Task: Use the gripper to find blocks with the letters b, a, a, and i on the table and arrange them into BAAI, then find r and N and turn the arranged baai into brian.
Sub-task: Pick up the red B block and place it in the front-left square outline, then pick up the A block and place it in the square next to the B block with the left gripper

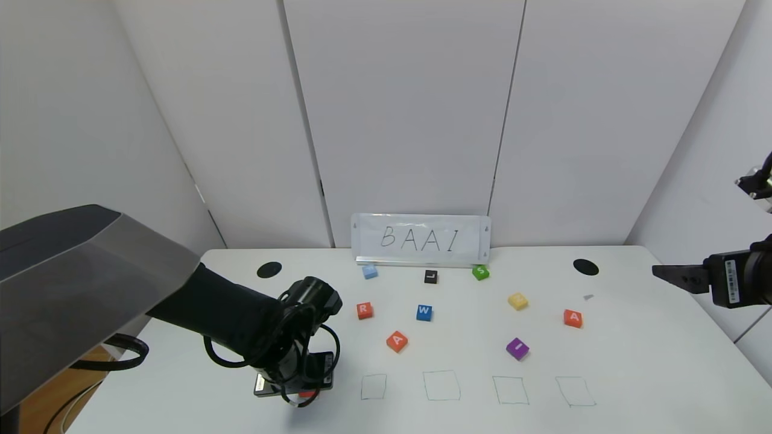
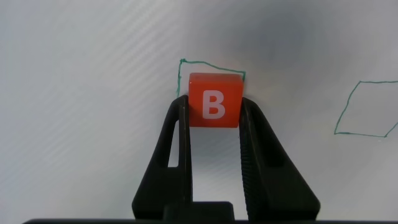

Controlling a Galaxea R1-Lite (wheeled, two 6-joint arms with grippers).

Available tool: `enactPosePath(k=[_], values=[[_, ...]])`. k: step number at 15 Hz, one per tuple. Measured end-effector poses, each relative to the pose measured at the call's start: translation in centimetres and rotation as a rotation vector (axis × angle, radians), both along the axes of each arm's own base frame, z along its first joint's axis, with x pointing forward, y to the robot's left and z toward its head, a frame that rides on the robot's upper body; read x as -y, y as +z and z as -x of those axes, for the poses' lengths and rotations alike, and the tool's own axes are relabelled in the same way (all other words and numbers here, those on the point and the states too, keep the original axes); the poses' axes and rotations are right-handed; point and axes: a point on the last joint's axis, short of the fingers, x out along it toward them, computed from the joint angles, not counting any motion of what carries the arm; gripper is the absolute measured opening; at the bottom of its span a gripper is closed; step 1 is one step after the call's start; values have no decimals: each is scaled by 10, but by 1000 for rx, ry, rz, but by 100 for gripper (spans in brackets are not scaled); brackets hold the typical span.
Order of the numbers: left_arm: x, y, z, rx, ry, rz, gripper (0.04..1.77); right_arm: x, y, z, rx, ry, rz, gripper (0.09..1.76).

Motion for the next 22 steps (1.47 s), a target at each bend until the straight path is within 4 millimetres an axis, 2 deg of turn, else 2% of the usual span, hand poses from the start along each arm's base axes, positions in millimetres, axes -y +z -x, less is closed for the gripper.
enactPosePath(k=[8,11,14,17,22], values=[[-1,-2,2,-7,0,-9,50,0,0,0,-1,0,0,171],[0,-1,1,-3,0,-8,89,0,0,0,-2,0,0,171],[0,1,0,4,0,-7,115,0,0,0,-2,0,0,171],[0,7,0,23,0,1,133,0,0,0,-1,1,1,171],[2,29,3,76,-2,30,151,0,0,0,-1,0,0,171]])
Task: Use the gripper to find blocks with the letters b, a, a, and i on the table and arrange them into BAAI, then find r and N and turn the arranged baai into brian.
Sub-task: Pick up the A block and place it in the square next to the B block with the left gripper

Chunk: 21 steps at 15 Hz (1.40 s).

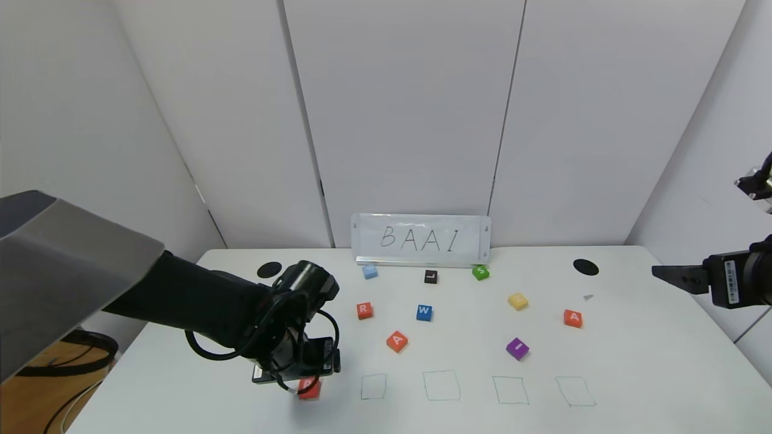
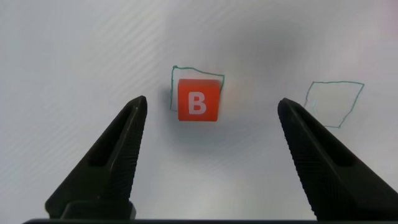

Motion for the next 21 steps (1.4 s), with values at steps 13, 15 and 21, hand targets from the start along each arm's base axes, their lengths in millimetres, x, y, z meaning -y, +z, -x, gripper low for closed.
enactPosePath(k=[13,15,21], values=[[44,65,-21,62,-20,69,168,-32,-2,10,11,45,31,171],[57,65,-21,57,-27,76,169,-34,0,11,29,50,22,171],[87,53,-21,39,53,135,170,-36,2,15,41,60,18,171]])
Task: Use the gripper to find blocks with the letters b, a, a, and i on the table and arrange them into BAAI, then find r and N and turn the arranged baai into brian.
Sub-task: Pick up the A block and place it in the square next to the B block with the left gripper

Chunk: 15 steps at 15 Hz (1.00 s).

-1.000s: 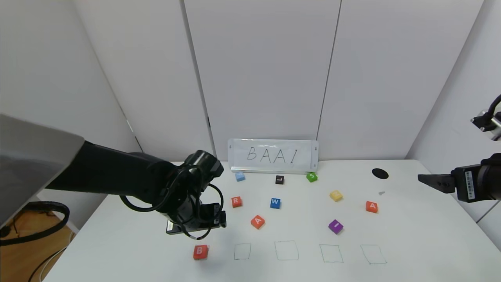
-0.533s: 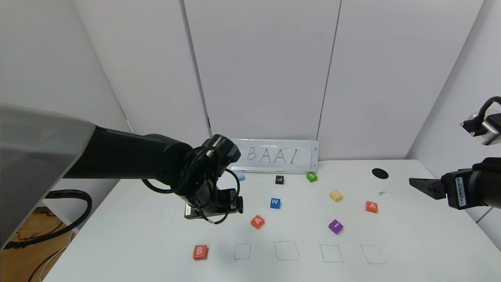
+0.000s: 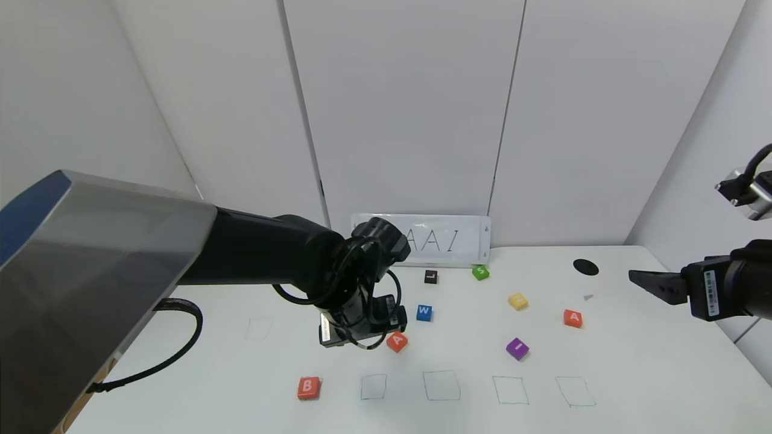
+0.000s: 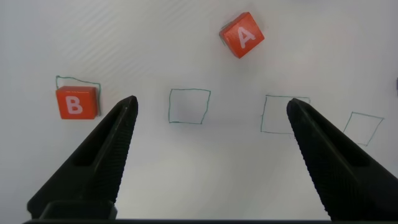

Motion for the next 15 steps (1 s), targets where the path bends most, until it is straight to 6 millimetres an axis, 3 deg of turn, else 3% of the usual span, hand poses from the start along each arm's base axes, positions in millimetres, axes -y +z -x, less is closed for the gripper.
enactPosePath(k=[6,15], values=[[23,-6,-4,-105,206,54,171,1,6,7,26,7,-11,171],[46,-25,-26,-92,448,49,171,1,7,10,31,16,-13,171]])
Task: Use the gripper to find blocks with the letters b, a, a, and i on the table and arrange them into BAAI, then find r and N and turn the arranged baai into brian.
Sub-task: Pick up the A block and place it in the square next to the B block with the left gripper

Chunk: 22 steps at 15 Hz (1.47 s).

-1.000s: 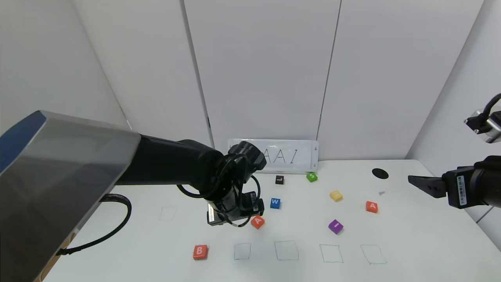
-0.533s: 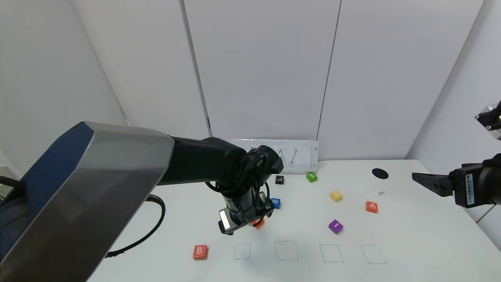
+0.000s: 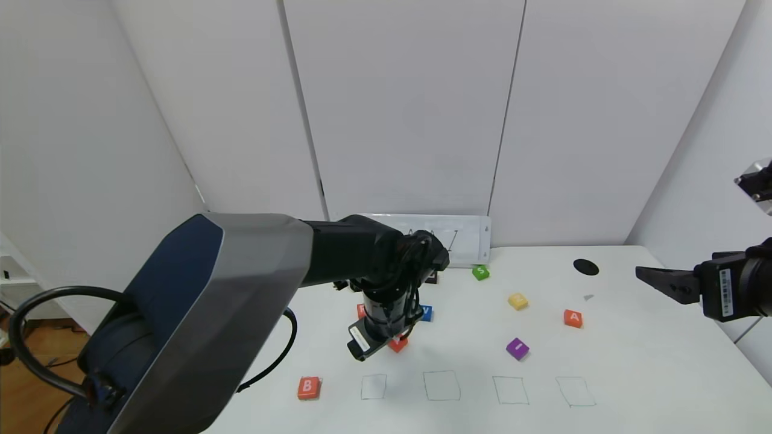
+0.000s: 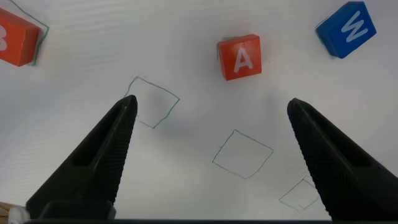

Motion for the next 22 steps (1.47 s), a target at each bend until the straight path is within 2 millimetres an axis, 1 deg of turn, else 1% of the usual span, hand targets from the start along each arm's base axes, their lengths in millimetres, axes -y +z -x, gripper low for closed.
enactPosePath(k=[4,10,16,22], values=[[3,-10,-9,34,47,28,172,-1,1,1,3,5,0,171],[4,-29,-13,41,91,-28,172,-2,1,4,5,19,-3,171],[7,-35,-17,62,120,-6,172,-3,1,5,6,25,-2,171],[8,-45,-21,97,142,-35,172,-3,1,5,7,28,-1,171]])
